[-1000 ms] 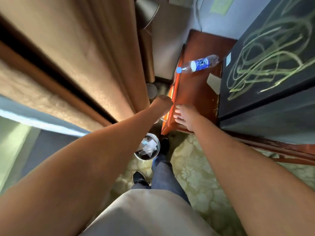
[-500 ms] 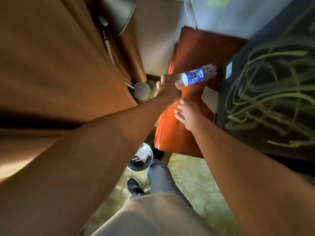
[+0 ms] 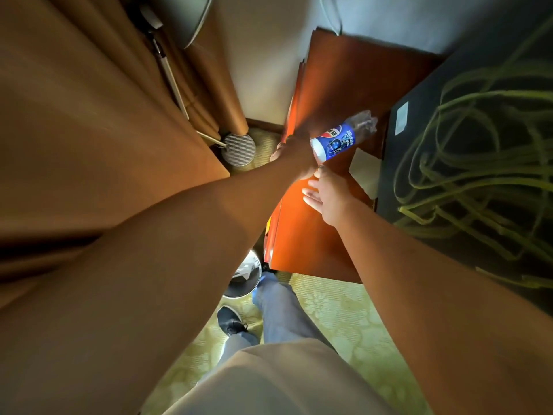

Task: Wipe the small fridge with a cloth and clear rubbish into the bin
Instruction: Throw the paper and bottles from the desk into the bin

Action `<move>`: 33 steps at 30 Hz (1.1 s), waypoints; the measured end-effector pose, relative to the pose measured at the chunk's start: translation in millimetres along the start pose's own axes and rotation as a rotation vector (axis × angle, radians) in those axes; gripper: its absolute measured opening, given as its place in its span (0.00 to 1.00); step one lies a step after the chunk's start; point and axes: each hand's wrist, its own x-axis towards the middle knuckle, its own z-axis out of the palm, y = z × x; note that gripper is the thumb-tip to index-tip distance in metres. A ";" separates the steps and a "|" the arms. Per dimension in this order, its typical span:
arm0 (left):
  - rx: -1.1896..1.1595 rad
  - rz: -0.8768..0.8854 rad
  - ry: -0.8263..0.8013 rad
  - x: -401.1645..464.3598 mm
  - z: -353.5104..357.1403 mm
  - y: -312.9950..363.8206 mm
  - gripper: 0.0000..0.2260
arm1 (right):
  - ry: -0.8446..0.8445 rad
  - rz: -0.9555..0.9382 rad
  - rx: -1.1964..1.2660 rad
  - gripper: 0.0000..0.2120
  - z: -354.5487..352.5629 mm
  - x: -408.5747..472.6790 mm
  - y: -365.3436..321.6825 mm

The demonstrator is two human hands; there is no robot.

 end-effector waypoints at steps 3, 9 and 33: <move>-0.017 -0.039 -0.080 -14.5 2.7 -11.3 0.32 | -0.010 -0.005 -0.049 0.14 0.1 -7.0 12.2; -0.085 -0.148 -0.155 -80.5 0.5 -48.6 0.18 | -0.040 -0.045 -0.164 0.18 -2.9 -28.7 54.6; -0.318 -0.384 -0.047 -285.9 132.1 -249.7 0.26 | -0.077 -0.171 -0.405 0.12 -14.6 -99.1 305.4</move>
